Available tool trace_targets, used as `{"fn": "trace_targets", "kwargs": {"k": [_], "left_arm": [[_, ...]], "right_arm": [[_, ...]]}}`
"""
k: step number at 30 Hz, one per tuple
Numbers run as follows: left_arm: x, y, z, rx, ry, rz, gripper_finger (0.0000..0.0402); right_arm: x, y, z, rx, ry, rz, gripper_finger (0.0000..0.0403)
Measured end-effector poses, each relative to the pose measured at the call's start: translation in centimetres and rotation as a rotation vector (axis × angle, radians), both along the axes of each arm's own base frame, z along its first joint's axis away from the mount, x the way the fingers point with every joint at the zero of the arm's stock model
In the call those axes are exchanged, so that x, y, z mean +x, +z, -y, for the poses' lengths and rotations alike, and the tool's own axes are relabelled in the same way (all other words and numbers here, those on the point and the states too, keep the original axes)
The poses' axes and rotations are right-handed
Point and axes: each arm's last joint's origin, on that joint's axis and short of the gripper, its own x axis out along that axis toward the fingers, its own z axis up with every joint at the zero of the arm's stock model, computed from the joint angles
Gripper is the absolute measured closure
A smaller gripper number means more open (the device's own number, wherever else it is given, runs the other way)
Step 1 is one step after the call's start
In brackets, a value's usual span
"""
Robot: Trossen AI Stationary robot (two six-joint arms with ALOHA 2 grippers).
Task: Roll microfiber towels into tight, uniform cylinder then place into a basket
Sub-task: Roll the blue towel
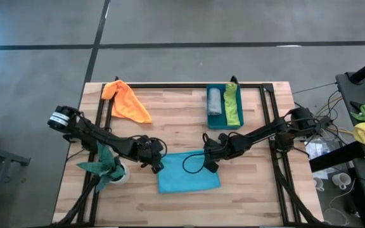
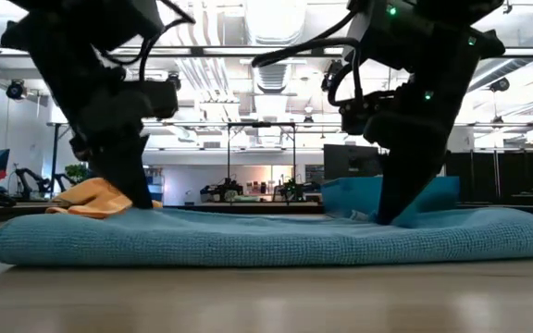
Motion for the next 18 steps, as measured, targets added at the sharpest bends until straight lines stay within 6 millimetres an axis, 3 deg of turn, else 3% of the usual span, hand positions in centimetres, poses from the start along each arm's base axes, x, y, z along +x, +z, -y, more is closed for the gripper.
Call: {"fn": "trace_targets", "kwargs": {"k": [5,12,18], "left_arm": [[0.0,-0.8,-0.2,0.010,0.009,-0.017,0.0394],[-0.3,-0.2,-0.6,0.004,0.016,-0.019,0.0314],[-1.5,2.4,-0.7,-0.051,-0.037,-0.022,0.0257]], "right_arm": [[0.1,0.0,0.3,0.016,-0.049,0.012,0.0371],[-0.2,1.0,0.8,0.062,-0.098,0.024,0.0282],[-1.0,3.6,0.8,0.166,-0.249,0.005,0.0227]]}}
